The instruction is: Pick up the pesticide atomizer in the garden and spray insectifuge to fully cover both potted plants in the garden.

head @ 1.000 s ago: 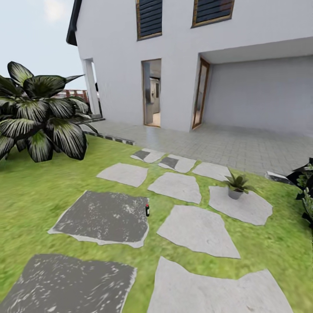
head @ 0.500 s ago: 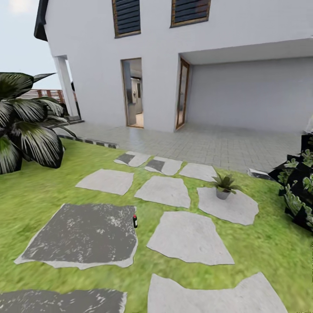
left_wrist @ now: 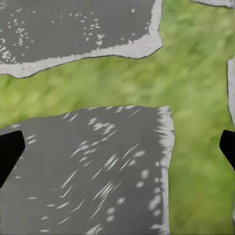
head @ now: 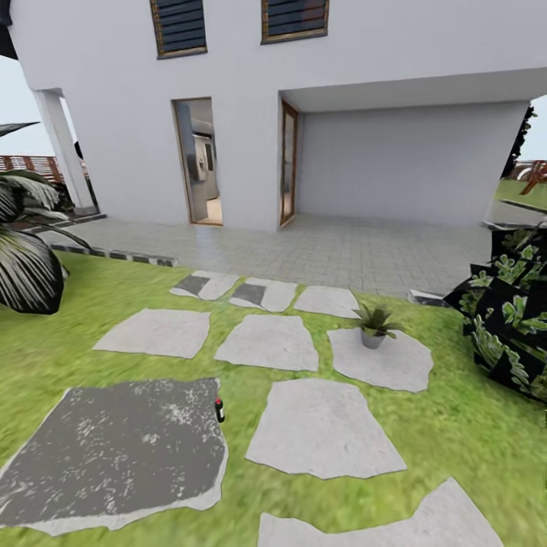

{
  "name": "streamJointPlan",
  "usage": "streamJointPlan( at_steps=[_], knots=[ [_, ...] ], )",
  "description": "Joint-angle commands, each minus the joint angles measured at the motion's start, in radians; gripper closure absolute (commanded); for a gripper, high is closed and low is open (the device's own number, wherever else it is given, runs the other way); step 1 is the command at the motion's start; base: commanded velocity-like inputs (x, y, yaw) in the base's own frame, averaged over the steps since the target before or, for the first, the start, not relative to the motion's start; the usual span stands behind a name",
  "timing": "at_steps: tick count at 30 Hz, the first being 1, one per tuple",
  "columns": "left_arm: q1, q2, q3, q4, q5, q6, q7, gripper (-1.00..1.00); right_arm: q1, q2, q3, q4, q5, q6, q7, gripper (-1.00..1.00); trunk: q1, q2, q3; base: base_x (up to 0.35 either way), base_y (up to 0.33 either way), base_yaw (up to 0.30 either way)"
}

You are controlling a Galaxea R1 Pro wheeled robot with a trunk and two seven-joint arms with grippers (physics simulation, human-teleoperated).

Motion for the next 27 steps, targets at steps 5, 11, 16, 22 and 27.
streamJointPlan(
  at_steps=[5, 11, 16, 22, 27],
  knots=[
    [0.000, 0.000, 0.001, 0.001, 0.001, -0.003, 0.000, -1.00, -0.001, 0.000, 0.000, 0.001, 0.001, -0.003, 0.000, -1.00, 0.000, 0.000, -0.001, 0.282, 0.221, -0.254],
    [0.000, 0.000, 0.001, 0.001, 0.001, -0.003, 0.000, -1.00, -0.001, 0.000, 0.000, 0.001, 0.001, -0.003, 0.000, -1.00, 0.000, 0.000, -0.001, 0.199, 0.262, -0.099],
    [0.000, 0.000, 0.001, 0.001, 0.001, -0.003, 0.000, -1.00, -0.001, 0.000, 0.000, 0.000, 0.001, -0.004, 0.000, -1.00, 0.000, 0.000, -0.001, 0.163, 0.275, -0.010],
    [0.000, 0.000, 0.001, 0.001, 0.001, -0.003, 0.000, -1.00, -0.001, 0.000, 0.000, 0.000, 0.001, -0.003, 0.000, -1.00, 0.000, 0.000, -0.001, 0.095, 0.278, -0.001],
    [0.000, 0.001, 0.002, 0.001, 0.001, -0.003, 0.000, -1.00, -0.001, 0.000, 0.000, -0.001, 0.001, -0.003, 0.000, -1.00, 0.000, 0.000, -0.001, 0.045, 0.284, 0.000]
  ],
)
